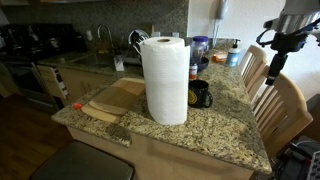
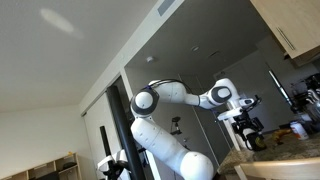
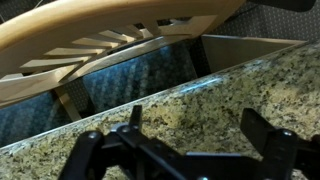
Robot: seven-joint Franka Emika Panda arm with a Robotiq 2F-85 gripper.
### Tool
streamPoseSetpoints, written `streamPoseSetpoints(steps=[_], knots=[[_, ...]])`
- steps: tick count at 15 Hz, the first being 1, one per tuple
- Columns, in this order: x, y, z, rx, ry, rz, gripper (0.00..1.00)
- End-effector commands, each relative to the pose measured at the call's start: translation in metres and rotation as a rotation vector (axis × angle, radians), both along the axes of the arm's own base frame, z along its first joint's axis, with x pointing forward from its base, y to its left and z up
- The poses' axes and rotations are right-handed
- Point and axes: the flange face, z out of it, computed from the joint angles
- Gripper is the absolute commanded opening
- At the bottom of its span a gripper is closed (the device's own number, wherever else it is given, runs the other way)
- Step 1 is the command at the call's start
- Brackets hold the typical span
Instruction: Take the cup out of the bowl
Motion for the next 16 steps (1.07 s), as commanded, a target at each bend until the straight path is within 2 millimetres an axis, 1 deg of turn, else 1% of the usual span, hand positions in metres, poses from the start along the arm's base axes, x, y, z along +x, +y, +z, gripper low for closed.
streamPoseSetpoints(steps=[1,4,5,6,7,8,11,12,14,16], knots=[[0.0,0.0,0.001,0.0,0.001,0.0,1.0],[0.0,0.0,0.001,0.0,0.001,0.0,1.0],[0.005,-0.002,0.006,0.008,0.007,0.0,1.0],[0.015,0.066,0.022,0.021,-0.048,-0.001,1.0],[0.018,0.074,0.032,0.06,-0.107,-0.027,1.0],[0.023,0.096,0.049,0.092,-0.187,-0.044,1.0],[0.043,0.175,0.092,0.151,-0.359,-0.125,1.0],[0.051,0.197,0.106,0.162,-0.402,-0.179,1.0],[0.066,0.231,0.135,0.19,-0.477,-0.281,1.0],[0.084,0.256,0.163,0.195,-0.538,-0.392,1.0]])
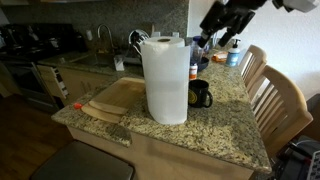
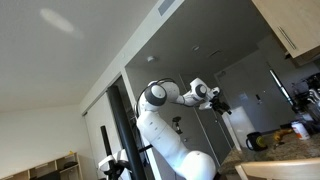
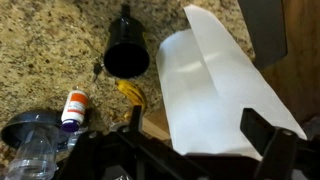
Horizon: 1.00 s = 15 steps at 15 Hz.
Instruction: Take the cup out of the bowl
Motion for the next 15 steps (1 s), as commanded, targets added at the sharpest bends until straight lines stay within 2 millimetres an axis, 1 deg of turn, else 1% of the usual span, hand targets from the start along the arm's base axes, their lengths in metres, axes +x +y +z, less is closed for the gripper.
streamPoseSetpoints(steps=[1,3,5,6,7,8,9,10,11,12,13,14,15], knots=[[0.047,0.033,0.044,0.039,-0.074,-0.188,1.0],[0.06,0.042,0.07,0.024,-0.125,-0.313,1.0],[0.068,0.044,0.097,0.003,-0.17,-0.441,1.0],[0.068,0.041,0.113,-0.01,-0.181,-0.506,1.0],[0.07,0.031,0.128,-0.028,-0.168,-0.563,1.0],[0.075,0.03,0.134,-0.018,-0.13,-0.614,1.0],[0.061,0.035,0.116,-0.027,-0.165,-0.534,1.0],[0.062,0.032,0.127,-0.025,-0.151,-0.571,1.0],[0.065,0.031,0.133,-0.018,-0.145,-0.586,1.0],[0.067,0.03,0.135,-0.014,-0.139,-0.593,1.0],[0.069,0.037,0.129,-0.027,-0.178,-0.59,1.0],[0.08,0.034,0.128,-0.035,-0.178,-0.598,1.0],[0.097,0.022,0.13,0.008,-0.188,-0.671,1.0]])
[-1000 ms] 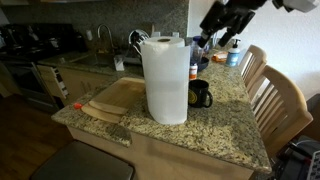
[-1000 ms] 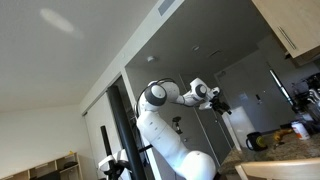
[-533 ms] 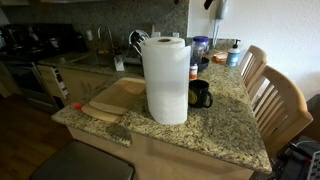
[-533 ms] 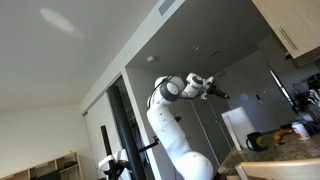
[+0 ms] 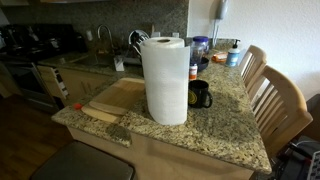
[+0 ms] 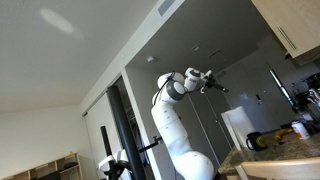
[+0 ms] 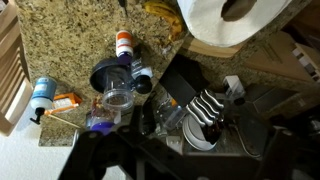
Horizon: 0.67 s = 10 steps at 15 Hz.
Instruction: Take the cup out of the bowl
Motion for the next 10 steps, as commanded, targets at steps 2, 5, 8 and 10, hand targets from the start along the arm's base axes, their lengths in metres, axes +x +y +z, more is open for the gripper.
streamPoseSetpoints(steps=[2,5,8,10], knots=[[0.054,-0.061,-0.003,0.101,-0.042,-0.206,1.0],[0.077,-0.153,-0.008,0.177,-0.046,-0.378,1.0],[0.092,-0.246,-0.028,0.267,-0.01,-0.538,1.0],[0.089,-0.28,-0.049,0.38,0.076,-0.569,1.0]])
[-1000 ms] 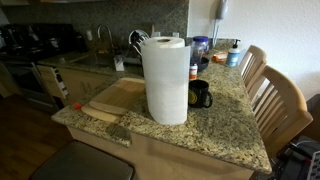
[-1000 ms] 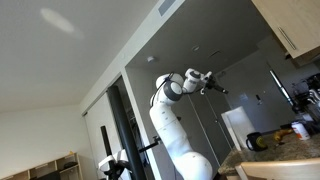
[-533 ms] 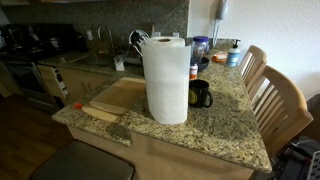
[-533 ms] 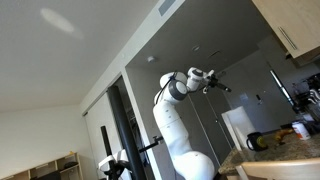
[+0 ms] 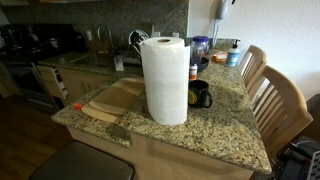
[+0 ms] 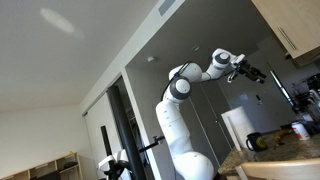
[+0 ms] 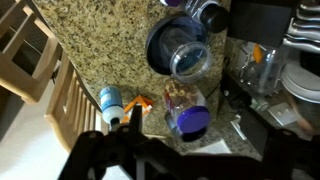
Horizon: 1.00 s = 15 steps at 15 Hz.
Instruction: Take the cup out of the bowl
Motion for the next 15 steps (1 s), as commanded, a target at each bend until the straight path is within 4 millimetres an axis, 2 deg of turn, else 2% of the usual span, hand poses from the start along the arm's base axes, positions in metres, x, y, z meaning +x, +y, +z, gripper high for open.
streamPoseSetpoints(steps=[1,2,3,5,6,8,12,14,15], knots=[[0.002,-0.02,-0.008,0.055,0.022,-0.025,1.0],[0.003,-0.035,-0.017,0.092,0.039,-0.043,1.0],[0.003,-0.042,-0.021,0.107,0.046,-0.053,1.0],[0.004,-0.037,-0.021,0.103,0.024,-0.052,1.0],[0.015,-0.033,-0.022,0.124,-0.007,-0.109,1.0],[0.052,-0.035,-0.04,0.169,-0.044,-0.246,1.0],[0.114,-0.06,-0.102,0.166,-0.069,-0.484,1.0],[0.133,-0.071,-0.132,0.153,-0.007,-0.599,1.0],[0.111,-0.066,-0.12,0.167,-0.026,-0.513,1.0]])
